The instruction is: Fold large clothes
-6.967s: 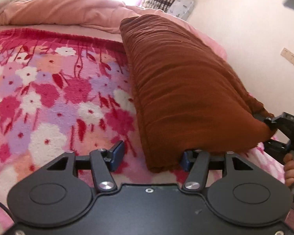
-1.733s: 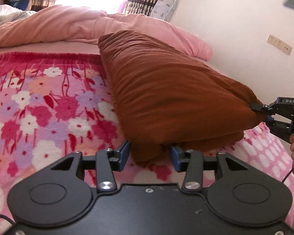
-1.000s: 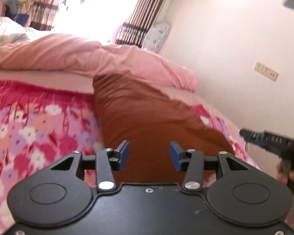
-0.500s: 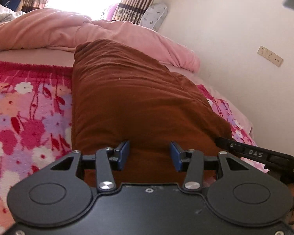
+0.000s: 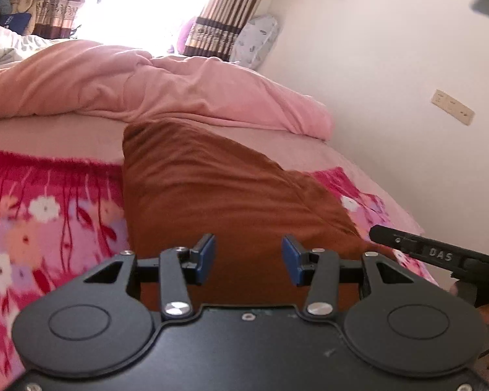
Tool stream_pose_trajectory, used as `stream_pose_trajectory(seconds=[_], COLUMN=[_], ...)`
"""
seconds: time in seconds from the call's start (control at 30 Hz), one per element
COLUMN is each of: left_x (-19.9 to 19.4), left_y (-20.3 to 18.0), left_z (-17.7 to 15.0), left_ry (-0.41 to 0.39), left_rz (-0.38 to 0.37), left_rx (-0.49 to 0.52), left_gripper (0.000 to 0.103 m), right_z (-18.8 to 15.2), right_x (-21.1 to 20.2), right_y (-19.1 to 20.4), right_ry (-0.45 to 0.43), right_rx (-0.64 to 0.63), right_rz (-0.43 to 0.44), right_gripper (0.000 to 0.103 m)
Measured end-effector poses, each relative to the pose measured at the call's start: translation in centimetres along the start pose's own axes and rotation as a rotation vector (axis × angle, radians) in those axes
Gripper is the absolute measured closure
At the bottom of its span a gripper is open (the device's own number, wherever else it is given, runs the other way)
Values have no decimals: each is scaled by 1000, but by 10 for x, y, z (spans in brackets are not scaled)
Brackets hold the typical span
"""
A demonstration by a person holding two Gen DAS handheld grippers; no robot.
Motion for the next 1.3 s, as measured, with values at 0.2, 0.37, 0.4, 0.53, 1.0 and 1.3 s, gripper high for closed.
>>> stream_pose_trajectory(seconds=[0.2, 0.37, 0.4, 0.53, 1.0, 1.3], left_x=[41, 55, 57, 65, -4, -29], left_y=[14, 17, 19, 26, -5, -22], left_z=[4, -2, -2, -8, -16, -75], left_ry=[51, 61, 63, 56, 21, 37], left_rz=[29, 26, 25, 20, 64, 101], left_rx=[-15, -8, -17, -56, -42, -17], left_gripper=[56, 56, 56, 56, 56, 56], right_z=[17, 3, 0, -8, 10, -25], right_x=[55, 90, 94, 99, 16, -29], right_y=[2, -8, -11, -14, 6, 0], right_ry=[88, 157, 164, 170, 54, 51], right_rx=[12, 23, 32, 49, 13, -10], right_rz=[5, -30, -28, -26, 4, -12], right_gripper=[79, 80, 80, 80, 79, 77])
Point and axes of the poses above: each gripper's, at about its wrist camera, not at the fingertips, and x roughly the way its jaws point, y to its left, z to its top, the point moved 1 cm from there along x, roughly the way its jaws point, and after that the axes turned 3 degrees about -y, right-handed, at the moved point
